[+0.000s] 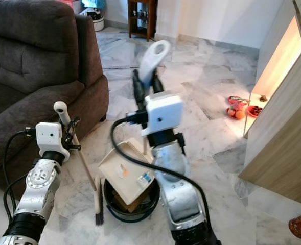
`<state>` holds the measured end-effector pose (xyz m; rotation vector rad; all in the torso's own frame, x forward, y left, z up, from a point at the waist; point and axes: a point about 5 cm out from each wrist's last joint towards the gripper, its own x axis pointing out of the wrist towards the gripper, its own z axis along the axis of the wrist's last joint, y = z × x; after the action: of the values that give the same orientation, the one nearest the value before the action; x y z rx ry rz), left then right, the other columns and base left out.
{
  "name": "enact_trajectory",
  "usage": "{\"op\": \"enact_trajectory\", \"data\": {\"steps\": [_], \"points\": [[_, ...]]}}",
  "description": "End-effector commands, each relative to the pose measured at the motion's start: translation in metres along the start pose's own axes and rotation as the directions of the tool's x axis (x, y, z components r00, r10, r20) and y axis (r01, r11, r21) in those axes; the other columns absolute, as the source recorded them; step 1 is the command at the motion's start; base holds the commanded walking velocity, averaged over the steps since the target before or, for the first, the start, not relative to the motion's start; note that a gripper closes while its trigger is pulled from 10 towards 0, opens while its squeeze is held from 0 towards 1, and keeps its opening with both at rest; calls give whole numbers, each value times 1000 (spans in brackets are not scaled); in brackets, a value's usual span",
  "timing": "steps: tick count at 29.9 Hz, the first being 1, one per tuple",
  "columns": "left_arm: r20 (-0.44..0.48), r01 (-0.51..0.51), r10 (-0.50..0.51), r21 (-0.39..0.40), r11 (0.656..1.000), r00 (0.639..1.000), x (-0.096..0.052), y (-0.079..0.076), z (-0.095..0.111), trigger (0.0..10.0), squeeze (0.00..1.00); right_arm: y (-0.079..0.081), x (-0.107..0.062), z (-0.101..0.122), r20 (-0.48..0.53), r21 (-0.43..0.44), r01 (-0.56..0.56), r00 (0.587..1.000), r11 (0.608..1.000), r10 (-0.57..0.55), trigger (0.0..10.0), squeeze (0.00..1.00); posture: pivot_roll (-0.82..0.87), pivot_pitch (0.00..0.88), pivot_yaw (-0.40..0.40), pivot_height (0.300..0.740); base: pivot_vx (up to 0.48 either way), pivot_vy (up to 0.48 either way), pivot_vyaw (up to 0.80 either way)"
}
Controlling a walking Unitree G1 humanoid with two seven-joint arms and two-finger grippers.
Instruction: Sweep floor
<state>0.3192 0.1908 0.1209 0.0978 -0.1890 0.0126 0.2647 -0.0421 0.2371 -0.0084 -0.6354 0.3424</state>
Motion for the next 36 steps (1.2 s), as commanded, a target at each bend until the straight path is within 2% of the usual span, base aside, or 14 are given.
{"op": "enact_trajectory", "data": {"steps": [1, 5, 27, 36], "points": [[61, 10, -11, 7, 1000, 998, 2, -1, 10, 10000, 0, 2, 4, 29, 158, 5, 4, 987, 1000, -4, 10000, 0, -15, 64, -16, 740, 0, 0, 0], [61, 10, -11, 6, 1000, 998, 2, -1, 11, 10000, 0, 3, 4, 30, 169, 4, 8, 986, 1000, -9, 10000, 0, -15, 64, -16, 740, 0, 0, 0], [65, 23, -24, 5, 1000, 998, 3, -3, 11, 10000, 0, 14, 1, 36, 224, -140, -39, 972, 989, 70, 10000, 0, -13, 63, -21, 740, 0, 0, 0], [68, 28, -28, 5, 1000, 997, 3, -4, 12, 10000, 0, 16, 2, 36, 217, -131, -47, 973, 990, 75, 10000, 0, -12, 60, -25, 740, 0, 0, 0]]}}
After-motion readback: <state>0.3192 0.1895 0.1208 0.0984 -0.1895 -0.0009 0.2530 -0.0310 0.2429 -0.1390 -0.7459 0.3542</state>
